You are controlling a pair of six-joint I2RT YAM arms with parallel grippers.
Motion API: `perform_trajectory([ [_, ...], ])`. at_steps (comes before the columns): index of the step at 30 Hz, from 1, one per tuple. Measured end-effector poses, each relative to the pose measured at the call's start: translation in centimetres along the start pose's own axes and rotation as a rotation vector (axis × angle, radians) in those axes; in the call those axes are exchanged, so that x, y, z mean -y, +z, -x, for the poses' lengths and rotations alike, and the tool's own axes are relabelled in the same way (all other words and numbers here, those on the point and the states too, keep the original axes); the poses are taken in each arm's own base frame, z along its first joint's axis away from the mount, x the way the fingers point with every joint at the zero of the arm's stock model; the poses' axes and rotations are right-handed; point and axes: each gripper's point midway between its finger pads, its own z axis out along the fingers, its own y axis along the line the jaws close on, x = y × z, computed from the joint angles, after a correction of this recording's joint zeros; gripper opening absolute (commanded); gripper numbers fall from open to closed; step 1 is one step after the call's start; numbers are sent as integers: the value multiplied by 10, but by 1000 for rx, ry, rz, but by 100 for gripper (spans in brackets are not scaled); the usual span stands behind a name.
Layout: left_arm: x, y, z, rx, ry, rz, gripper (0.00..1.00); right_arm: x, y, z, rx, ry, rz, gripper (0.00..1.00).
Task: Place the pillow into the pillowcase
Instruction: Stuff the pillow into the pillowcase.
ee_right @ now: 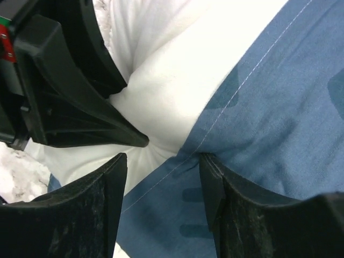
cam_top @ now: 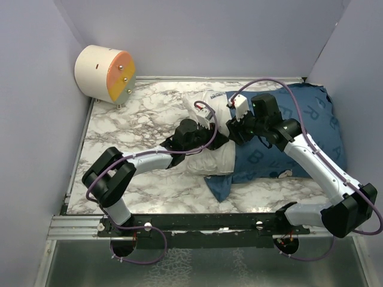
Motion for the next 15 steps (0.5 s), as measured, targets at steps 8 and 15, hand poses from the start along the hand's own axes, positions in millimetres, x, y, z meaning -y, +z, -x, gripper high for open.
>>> perform_trajectory([
  [8, 0, 2, -8, 15, -23, -46, 6, 27, 9, -17, -37, -48, -147, 8],
  [15, 1, -2, -12, 36, -32, -71, 1, 21, 7, -14, -17, -61, -113, 0],
])
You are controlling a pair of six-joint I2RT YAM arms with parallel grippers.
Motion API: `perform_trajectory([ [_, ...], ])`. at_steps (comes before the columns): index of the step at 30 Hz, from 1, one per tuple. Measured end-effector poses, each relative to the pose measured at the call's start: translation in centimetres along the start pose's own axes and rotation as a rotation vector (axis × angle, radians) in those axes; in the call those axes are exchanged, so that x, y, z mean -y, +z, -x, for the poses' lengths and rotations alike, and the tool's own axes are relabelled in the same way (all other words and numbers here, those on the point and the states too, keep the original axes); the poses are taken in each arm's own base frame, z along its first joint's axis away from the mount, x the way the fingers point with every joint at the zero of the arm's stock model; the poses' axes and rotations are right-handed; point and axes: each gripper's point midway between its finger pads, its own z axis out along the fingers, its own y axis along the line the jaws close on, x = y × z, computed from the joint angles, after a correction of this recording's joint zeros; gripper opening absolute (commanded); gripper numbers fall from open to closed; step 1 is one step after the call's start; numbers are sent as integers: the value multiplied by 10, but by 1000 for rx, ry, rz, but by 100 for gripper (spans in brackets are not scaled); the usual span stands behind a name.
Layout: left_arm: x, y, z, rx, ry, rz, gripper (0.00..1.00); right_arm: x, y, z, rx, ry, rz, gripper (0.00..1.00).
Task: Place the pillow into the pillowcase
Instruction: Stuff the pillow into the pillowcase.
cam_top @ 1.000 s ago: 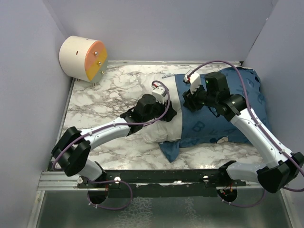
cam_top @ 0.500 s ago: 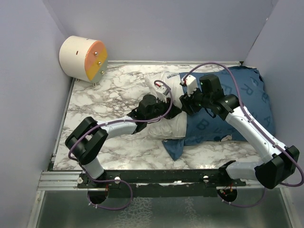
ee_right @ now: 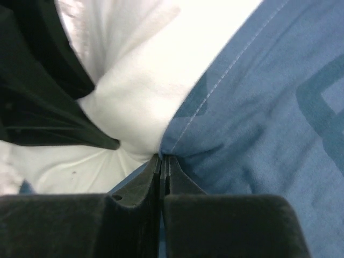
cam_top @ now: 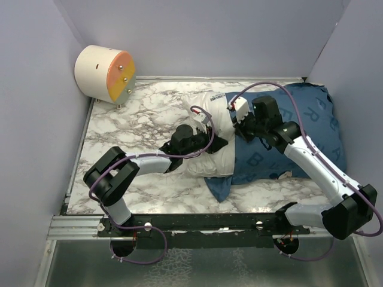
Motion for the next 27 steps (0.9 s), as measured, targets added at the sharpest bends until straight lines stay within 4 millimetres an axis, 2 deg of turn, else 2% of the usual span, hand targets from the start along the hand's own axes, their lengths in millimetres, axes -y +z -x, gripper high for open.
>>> perform_trajectory([
  [3, 2, -3, -2, 5, -5, -13, 0, -19, -5, 11, 42, 5, 123, 0],
  [8, 4, -11, -1, 18, -1, -20, 0, -50, -21, 47, 114, 25, 364, 1],
  [10, 4, -17, 2, 30, 4, -18, 0, -57, -20, 56, 119, 41, 429, 0],
  [14, 6, -35, 7, 74, 17, -6, 0, -73, -15, 68, 116, 84, 562, 1],
  [18, 11, -57, 14, 138, 26, -4, 0, -87, -23, 81, 148, 117, 662, 0],
  [21, 19, -69, 18, 187, 39, -3, 0, -96, -31, 94, 176, 128, 720, 0],
  [24, 37, -74, 22, 241, 85, 8, 0, -101, -34, 114, 196, 132, 765, 0],
  [26, 52, -77, 26, 278, 110, 1, 0, -103, -35, 136, 240, 118, 800, 0],
  [27, 62, -78, 24, 284, 119, -19, 0, -105, -35, 156, 291, 88, 822, 0],
])
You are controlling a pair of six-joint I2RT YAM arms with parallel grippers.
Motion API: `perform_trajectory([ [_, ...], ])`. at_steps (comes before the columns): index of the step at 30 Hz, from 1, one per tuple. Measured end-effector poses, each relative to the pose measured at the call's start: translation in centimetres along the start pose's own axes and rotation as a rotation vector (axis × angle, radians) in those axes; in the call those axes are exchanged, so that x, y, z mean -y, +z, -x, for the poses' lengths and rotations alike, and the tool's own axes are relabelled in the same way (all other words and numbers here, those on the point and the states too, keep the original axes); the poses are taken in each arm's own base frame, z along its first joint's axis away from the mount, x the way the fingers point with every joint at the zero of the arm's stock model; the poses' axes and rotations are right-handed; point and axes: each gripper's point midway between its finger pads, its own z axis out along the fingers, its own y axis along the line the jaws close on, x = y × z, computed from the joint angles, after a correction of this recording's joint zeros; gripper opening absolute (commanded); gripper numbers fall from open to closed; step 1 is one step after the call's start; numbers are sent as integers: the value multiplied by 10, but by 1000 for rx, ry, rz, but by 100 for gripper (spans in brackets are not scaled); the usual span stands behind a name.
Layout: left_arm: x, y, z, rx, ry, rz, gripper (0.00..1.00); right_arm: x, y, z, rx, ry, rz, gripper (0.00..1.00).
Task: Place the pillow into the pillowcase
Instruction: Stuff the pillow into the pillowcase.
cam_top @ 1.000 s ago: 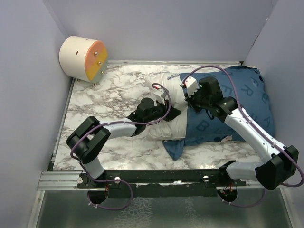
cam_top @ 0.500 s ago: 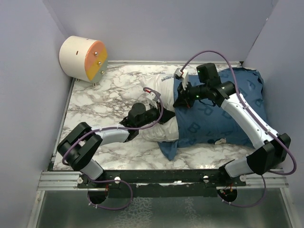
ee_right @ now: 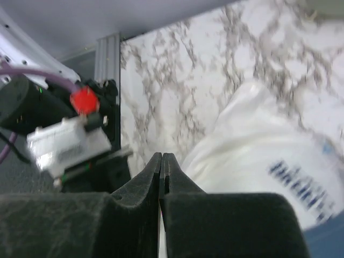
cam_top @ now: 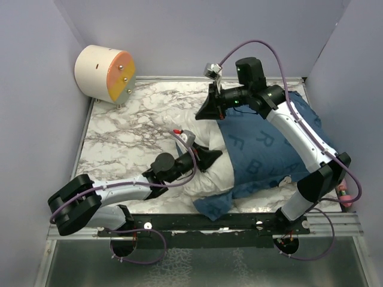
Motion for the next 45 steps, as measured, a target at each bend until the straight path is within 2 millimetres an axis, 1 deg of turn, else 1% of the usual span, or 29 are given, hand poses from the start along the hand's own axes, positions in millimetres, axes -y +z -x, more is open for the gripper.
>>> perform_trajectory([
  [1, 11, -1, -2, 4, 4, -23, 0, -1, 4, 9, 16, -23, 15, 0],
  [2, 22, -4, -4, 8, 5, -42, 0, -7, 10, 23, 42, -64, 41, 0],
  [3, 30, -6, -9, 5, 9, -56, 0, -13, 15, 32, 58, -94, 63, 0],
  [4, 34, -10, -14, 4, 13, -56, 0, -19, 18, 37, 67, -114, 83, 0],
  [6, 30, -15, -19, 15, 20, -27, 0, -32, 25, 40, 73, -142, 115, 1],
  [7, 26, -17, -20, 22, 24, -6, 0, -35, 27, 40, 71, -146, 122, 1],
  [8, 23, -17, -19, 34, 27, 10, 0, -38, 29, 38, 68, -151, 128, 3],
  [10, 18, -17, -13, 61, 33, 38, 0, -37, 31, 27, 48, -157, 103, 25],
  [11, 17, -16, -12, 71, 37, 48, 0, -33, 27, 17, 33, -155, 64, 36],
  [12, 15, -16, -11, 77, 39, 53, 0, -29, 22, 7, 18, -155, 30, 45],
  [14, 13, -16, -13, 80, 42, 58, 0, -26, 1, -15, -10, -158, -61, 65],
  [16, 12, -15, -16, 79, 43, 58, 0, -26, -22, -28, -16, -190, -148, 78],
  [17, 11, -14, -18, 79, 42, 58, 0, -27, -40, -34, -16, -204, -215, 83],
  [19, 10, -12, -20, 80, 41, 56, 0, -31, -71, -40, -8, -248, -334, 86],
  [20, 10, -11, -22, 79, 41, 55, 0, -33, -83, -41, -5, -267, -377, 86],
  [22, 9, -10, -25, 76, 40, 50, 0, -32, -100, -46, -2, -286, -454, 86],
  [24, 11, -5, -27, 70, 37, 42, 0, -28, -110, -57, -16, -282, -508, 86],
  [25, 11, -2, -28, 69, 36, 38, 0, -25, -110, -65, -31, -268, -521, 86],
  [28, 14, 7, -31, 64, 27, 25, 0, -7, -101, -105, -131, -188, -534, 86],
  [29, 15, 10, -32, 60, 24, 21, 0, 0, -97, -119, -171, -158, -534, 84],
  [31, 15, 16, -37, 47, 20, 18, 0, 11, -92, -137, -225, -115, -543, 78],
  [33, 12, 20, -46, 29, 16, 19, 0, 19, -90, -147, -255, -95, -552, 66],
  [36, 10, 24, -54, 14, 9, 14, 0, 29, -91, -154, -287, -89, -589, 35],
  [37, 10, 25, -55, 17, 6, 12, 0, 32, -92, -155, -292, -85, -604, 21],
  [38, 10, 26, -55, 19, 5, 11, 0, 37, -93, -156, -299, -90, -624, 14],
  [39, 9, 26, -54, 22, 5, 11, 0, 38, -94, -156, -299, -89, -629, 11],
  [41, 8, 27, -52, 30, 5, 12, 0, 38, -93, -155, -297, -94, -630, 9],
  [43, 7, 27, -51, 33, 7, 14, 0, 34, -92, -150, -293, -99, -613, 9],
  [45, 8, 26, -48, 41, 10, 12, 0, 29, -89, -145, -291, -98, -578, 12],
])
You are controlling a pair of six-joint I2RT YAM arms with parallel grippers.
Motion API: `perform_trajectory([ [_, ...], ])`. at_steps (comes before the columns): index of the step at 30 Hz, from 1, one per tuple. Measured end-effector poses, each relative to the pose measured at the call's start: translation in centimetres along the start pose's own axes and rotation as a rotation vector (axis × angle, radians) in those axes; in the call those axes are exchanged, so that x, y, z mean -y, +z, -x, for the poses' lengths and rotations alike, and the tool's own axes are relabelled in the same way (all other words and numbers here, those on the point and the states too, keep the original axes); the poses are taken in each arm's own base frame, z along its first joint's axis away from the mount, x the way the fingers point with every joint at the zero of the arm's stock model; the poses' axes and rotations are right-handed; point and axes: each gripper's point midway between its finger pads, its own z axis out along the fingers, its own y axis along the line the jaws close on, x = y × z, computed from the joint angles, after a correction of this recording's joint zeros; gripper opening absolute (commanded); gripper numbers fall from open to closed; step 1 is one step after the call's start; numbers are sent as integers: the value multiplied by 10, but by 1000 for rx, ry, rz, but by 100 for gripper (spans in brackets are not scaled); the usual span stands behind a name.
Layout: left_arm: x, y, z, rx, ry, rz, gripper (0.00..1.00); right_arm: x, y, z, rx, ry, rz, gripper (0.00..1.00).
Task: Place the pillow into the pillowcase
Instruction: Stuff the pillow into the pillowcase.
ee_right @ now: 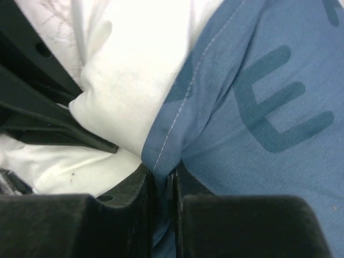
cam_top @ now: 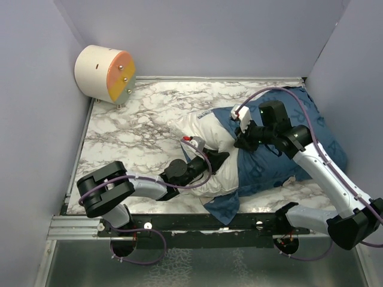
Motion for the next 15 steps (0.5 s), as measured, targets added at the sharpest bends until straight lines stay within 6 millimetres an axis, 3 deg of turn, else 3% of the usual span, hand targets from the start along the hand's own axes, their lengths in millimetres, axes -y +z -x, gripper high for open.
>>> perform_trajectory([
  [5, 2, -4, 10, 18, 22, -1, 0, -12, -7, 24, 35, -12, 130, 21],
  [9, -2, -7, 8, 0, 42, 11, 0, -15, -2, 37, 42, -12, 194, 1],
  [15, -7, -10, 3, -21, 50, 11, 0, -16, 6, 33, 23, 8, 222, 1],
])
